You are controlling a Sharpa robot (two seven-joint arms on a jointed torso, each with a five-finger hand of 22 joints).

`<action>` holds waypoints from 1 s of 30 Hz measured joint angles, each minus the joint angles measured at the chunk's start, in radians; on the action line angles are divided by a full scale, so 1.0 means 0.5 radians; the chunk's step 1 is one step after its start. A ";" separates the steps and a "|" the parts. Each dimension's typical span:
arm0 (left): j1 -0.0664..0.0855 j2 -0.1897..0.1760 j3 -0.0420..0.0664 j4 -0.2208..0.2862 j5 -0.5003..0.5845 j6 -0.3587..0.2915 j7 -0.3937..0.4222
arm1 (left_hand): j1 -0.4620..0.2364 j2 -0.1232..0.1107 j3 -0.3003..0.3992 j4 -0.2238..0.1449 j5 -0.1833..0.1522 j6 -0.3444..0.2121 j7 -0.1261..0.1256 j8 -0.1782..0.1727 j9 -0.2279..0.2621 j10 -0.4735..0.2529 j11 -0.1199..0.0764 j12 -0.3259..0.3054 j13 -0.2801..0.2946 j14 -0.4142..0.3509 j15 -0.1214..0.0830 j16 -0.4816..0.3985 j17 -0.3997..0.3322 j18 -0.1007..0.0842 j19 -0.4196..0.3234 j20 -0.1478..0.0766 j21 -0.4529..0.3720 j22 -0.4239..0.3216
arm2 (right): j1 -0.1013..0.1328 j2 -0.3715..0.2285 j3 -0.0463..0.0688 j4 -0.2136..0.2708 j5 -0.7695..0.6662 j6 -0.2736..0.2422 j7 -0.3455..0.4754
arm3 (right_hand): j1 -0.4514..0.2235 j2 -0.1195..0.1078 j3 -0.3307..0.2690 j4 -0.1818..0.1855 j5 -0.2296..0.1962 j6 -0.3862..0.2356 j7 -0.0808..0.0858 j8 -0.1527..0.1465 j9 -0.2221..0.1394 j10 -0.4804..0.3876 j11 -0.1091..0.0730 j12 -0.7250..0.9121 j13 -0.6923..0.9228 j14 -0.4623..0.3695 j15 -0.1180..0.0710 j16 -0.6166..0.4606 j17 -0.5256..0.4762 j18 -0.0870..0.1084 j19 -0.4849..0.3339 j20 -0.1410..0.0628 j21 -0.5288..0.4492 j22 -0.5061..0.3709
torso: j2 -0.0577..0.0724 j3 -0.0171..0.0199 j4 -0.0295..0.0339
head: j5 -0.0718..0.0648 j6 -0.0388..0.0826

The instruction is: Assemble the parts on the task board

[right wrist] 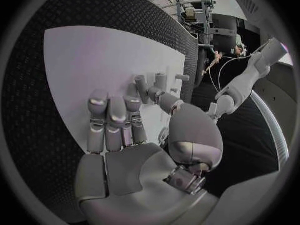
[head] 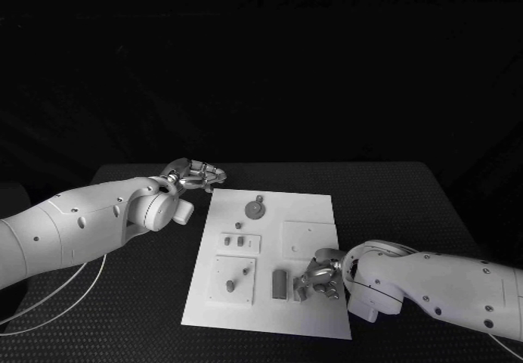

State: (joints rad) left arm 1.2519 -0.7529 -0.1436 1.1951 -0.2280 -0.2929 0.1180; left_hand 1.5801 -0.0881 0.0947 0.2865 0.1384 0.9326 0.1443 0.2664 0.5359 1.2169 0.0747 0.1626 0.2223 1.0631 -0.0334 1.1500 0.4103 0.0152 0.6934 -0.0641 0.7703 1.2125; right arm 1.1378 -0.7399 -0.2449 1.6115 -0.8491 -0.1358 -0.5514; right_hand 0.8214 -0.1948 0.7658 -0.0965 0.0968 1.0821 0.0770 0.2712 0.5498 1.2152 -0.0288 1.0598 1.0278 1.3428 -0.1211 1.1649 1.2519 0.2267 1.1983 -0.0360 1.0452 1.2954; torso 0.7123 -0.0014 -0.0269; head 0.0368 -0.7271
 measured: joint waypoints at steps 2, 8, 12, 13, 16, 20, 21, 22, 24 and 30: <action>0.000 0.000 0.000 0.000 0.000 0.000 0.000 | 0.000 0.000 0.000 0.000 0.000 0.000 0.000 0.000 0.000 0.000 0.000 0.000 0.000 0.000 0.000 0.000 0.000 0.000 0.000 0.000 0.000 0.000 | -0.001 -0.001 -0.001 0.002 -0.002 0.005 0.000 | 0.000 0.000 0.000 0.000 0.000 0.000 0.000 0.002 0.000 0.000 0.000 0.000 0.000 0.002 0.002 0.000 0.000 0.000 0.000 0.000 0.000 0.001 | 0.000 0.0000 0.000 | 0.000 0.000; 0.000 -0.001 0.000 0.002 -0.001 0.000 0.000 | 0.000 0.000 0.000 0.000 0.000 0.000 0.000 0.000 0.000 0.000 0.000 0.000 0.000 0.000 0.000 0.000 0.002 0.000 0.000 0.000 0.000 0.000 | -0.001 -0.002 -0.001 0.007 -0.021 0.019 0.001 | -0.018 0.018 -0.006 0.006 -0.008 0.000 0.000 0.003 0.000 0.000 0.000 0.000 0.000 0.002 0.002 0.000 0.000 0.000 0.000 0.000 0.000 0.002 | 0.000 0.0002 0.001 | 0.001 0.000; 0.000 -0.003 0.000 0.002 -0.001 0.000 -0.001 | 0.000 0.000 0.000 0.000 0.000 0.000 0.000 0.000 0.000 0.000 0.000 0.000 0.000 0.000 0.000 0.000 0.002 0.000 0.000 0.000 0.000 0.000 | -0.002 -0.001 -0.001 0.007 -0.036 0.021 0.003 | -0.053 0.053 0.005 0.032 -0.033 0.007 -0.007 0.004 -0.002 0.000 0.000 0.000 0.000 0.002 0.002 0.007 0.003 0.000 0.000 0.000 0.000 0.002 | 0.000 0.0002 0.001 | 0.001 0.002; 0.000 -0.003 0.000 0.002 -0.001 0.000 -0.001 | 0.000 0.000 0.000 0.000 0.000 0.000 0.000 0.000 0.000 0.000 0.000 0.000 0.000 0.000 0.000 0.000 0.002 0.000 0.000 0.000 0.000 0.000 | -0.002 -0.001 -0.001 0.007 -0.039 0.021 0.004 | -0.066 0.066 0.016 0.044 -0.049 0.007 -0.007 0.004 -0.004 0.000 0.000 -0.002 0.000 0.002 0.003 0.008 0.004 0.000 0.000 0.001 0.000 0.002 | 0.000 0.0002 0.001 | 0.001 0.002; 0.000 -0.003 0.000 0.002 -0.001 0.000 -0.001 | 0.000 0.000 0.000 0.000 0.000 0.000 0.000 0.000 0.000 0.000 0.000 0.000 0.000 0.000 0.000 0.000 0.001 0.000 0.000 0.000 0.000 0.000 | -0.002 0.000 -0.001 0.007 -0.047 0.024 0.007 | -0.094 0.082 0.055 0.069 -0.072 0.017 -0.010 0.008 -0.018 0.007 -0.007 -0.008 0.000 0.006 -0.001 0.008 0.005 0.000 0.000 0.001 0.000 0.005 | 0.000 -0.0002 0.001 | 0.001 0.003; 0.000 -0.004 0.000 0.002 -0.002 0.000 -0.001 | 0.000 0.000 0.000 0.000 0.000 0.000 0.000 0.000 0.000 0.000 0.000 0.000 0.000 0.000 0.000 0.000 0.001 0.000 0.000 0.000 0.000 0.002 | -0.002 0.000 -0.001 0.007 -0.054 0.027 0.010 | -0.111 0.095 0.072 0.066 -0.072 0.020 -0.007 0.008 -0.019 0.007 -0.007 -0.008 0.002 0.009 -0.003 0.008 0.007 0.000 0.000 0.001 0.000 0.005 | 0.000 -0.0004 0.001 | 0.001 0.000; 0.000 -0.004 0.000 0.002 -0.002 0.000 -0.001 | 0.000 0.000 0.000 0.000 0.000 0.000 0.000 0.000 0.000 0.000 0.000 0.000 0.000 0.000 0.000 0.000 0.001 0.000 0.000 0.000 0.000 0.001 | -0.002 -0.001 -0.001 0.007 -0.055 0.028 0.011 | -0.111 0.095 0.072 0.066 -0.072 0.021 -0.007 0.008 -0.019 0.007 -0.007 -0.008 0.002 0.011 -0.001 0.008 0.007 0.000 0.001 0.001 0.000 0.006 | 0.000 -0.0004 0.001 | 0.001 0.000; 0.000 -0.004 0.000 0.002 -0.002 0.000 -0.001 | 0.000 0.000 0.000 0.000 0.000 0.000 0.000 0.000 0.000 0.000 0.000 0.000 -0.001 0.000 0.000 0.000 0.001 0.000 0.000 0.000 0.000 0.002 | -0.002 -0.001 -0.001 0.008 -0.057 0.030 0.012 | -0.114 0.098 0.072 0.066 -0.072 0.020 -0.007 0.008 -0.019 0.007 -0.007 -0.008 0.002 0.011 -0.001 0.010 0.008 0.000 0.002 0.003 0.000 0.007 | 0.000 -0.0004 0.001 | 0.001 -0.001; 0.000 -0.005 0.000 0.002 -0.002 0.000 -0.001 | 0.000 0.000 0.000 0.000 0.000 0.000 0.000 0.000 0.000 0.000 0.000 0.000 -0.002 0.000 0.000 0.000 0.001 0.000 0.000 0.000 0.000 0.001 | -0.002 -0.002 -0.001 0.010 -0.059 0.033 0.014 | -0.130 0.107 0.083 0.065 -0.072 0.020 -0.007 0.007 -0.021 0.007 -0.007 -0.008 0.002 0.008 -0.005 0.016 0.009 0.000 -0.001 0.000 0.000 0.007 | 0.000 -0.0004 0.001 | 0.001 -0.002; 0.000 -0.005 0.000 0.002 -0.003 0.000 -0.001 | 0.000 0.000 0.000 0.000 0.000 0.000 0.000 0.000 0.000 0.000 0.000 0.000 -0.002 0.000 0.000 0.000 0.001 0.000 0.000 0.000 0.000 0.001 | -0.003 -0.003 -0.002 0.012 -0.064 0.047 0.020 | -0.221 0.095 0.106 0.088 -0.072 0.029 -0.015 0.007 -0.030 0.018 -0.018 -0.015 0.002 0.001 -0.011 0.007 -0.005 0.000 -0.004 -0.003 0.008 0.010 | 0.000 0.0000 0.000 | 0.003 -0.002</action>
State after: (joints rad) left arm 1.2519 -0.7556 -0.1436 1.1963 -0.2294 -0.2930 0.1172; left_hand 1.5801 -0.0881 0.0947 0.2865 0.1384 0.9325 0.1443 0.2664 0.5359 1.2169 0.0747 0.1626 0.2214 1.0631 -0.0334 1.1500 0.4110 0.0152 0.6934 -0.0642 0.7703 1.2131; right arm 1.1365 -0.7417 -0.2459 1.6175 -0.8813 -0.1121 -0.5415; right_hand 0.7109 -0.1473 0.8185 -0.0526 0.0610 1.0966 0.0693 0.2749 0.5348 1.2241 -0.0376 1.0521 1.0290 1.3433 -0.1267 1.1686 1.2491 0.2267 1.1962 -0.0374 1.0490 1.3002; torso 0.7122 -0.0014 -0.0269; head 0.0383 -0.7282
